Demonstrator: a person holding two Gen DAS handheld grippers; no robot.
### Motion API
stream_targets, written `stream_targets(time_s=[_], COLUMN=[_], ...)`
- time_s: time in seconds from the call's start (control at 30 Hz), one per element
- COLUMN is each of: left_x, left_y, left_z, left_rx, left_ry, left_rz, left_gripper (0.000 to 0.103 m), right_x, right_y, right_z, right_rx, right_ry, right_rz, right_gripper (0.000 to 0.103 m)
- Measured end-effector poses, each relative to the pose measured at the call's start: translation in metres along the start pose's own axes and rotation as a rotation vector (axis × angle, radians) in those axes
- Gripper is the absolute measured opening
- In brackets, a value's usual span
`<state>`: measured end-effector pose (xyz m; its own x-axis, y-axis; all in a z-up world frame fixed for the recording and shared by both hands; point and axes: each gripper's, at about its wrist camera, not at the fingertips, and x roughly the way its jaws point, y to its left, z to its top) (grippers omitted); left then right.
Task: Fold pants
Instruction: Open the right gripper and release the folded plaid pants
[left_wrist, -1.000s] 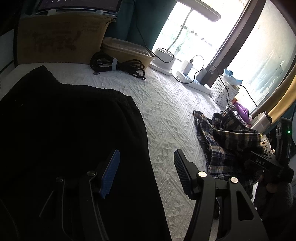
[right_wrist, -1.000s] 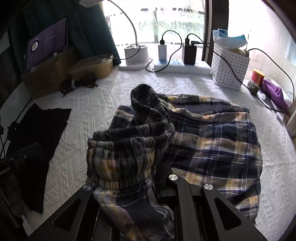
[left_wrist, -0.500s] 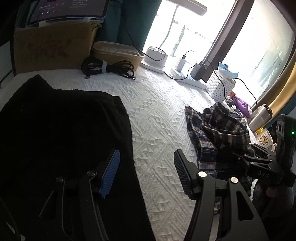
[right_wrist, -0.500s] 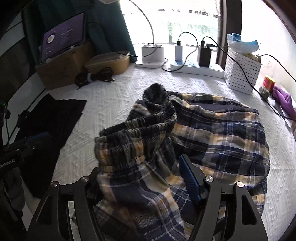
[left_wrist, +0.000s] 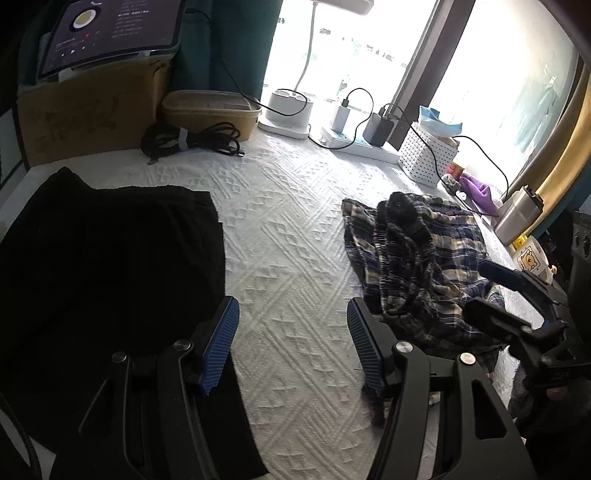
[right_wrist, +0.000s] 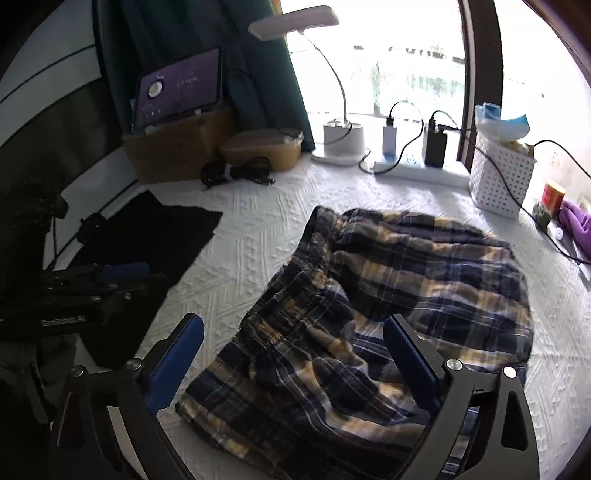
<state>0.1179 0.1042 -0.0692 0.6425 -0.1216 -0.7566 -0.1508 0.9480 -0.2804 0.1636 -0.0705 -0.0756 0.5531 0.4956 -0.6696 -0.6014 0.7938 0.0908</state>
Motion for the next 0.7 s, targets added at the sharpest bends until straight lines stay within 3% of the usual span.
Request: stream_targets(time_s=[0.23, 0.7], left_x=[0.001, 0.047], left_y=[-0.030, -0.103], left_z=[0.004, 0.024], left_rx=[0.047, 0.178], left_ry=[0.001, 0.057], left_rz=[0.014, -0.070], left_gripper=[0.060, 0.060], right_x=[-0.028, -0.052], right_y=[-0.036, -0.138], right_z=[-0.010, -0.047], right_rx=[0.064, 0.265], right_ry=[-0.063, -0.089], right_rz=[-0.013, -0.090], right_gripper=[0.099, 0.099])
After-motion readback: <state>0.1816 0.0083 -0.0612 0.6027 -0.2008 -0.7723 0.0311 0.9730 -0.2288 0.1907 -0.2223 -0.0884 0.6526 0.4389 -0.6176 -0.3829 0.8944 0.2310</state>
